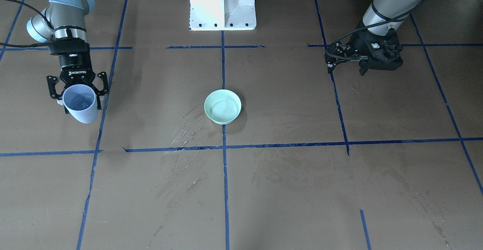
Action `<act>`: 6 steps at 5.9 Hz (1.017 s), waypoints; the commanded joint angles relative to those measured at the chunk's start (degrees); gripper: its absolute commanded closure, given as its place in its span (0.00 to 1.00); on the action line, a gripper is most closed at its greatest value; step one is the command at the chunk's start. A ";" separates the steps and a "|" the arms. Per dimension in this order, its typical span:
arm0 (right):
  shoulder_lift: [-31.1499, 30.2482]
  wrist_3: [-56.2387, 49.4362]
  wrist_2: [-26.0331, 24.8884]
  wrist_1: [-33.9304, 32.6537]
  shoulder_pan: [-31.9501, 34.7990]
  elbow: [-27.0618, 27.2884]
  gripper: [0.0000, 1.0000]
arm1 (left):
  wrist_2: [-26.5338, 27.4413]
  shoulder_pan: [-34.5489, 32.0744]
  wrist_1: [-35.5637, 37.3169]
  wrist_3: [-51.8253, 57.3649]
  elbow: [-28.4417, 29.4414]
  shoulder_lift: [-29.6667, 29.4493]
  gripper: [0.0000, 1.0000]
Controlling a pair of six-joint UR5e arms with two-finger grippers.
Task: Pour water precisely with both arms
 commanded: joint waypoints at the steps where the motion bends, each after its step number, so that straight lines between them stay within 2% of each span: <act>1: 10.84 -1.28 -0.42 -15.06 -1.64 0.65 1.00 | 0.06 0.98 -1.30 -1.38 0.31 -0.11 0.00; 4: 26.41 -0.84 -10.85 -42.38 -9.45 0.03 1.00 | -0.03 0.98 -1.30 -1.38 0.49 -0.89 0.00; 5: 28.97 -0.84 -12.19 -49.52 -10.96 -0.14 1.00 | -0.11 0.98 -1.30 -1.38 0.49 -0.90 0.00; 6: 29.61 -1.19 -14.11 -53.07 -12.10 -0.58 1.00 | -0.20 0.98 -1.30 -1.47 0.40 -0.90 0.00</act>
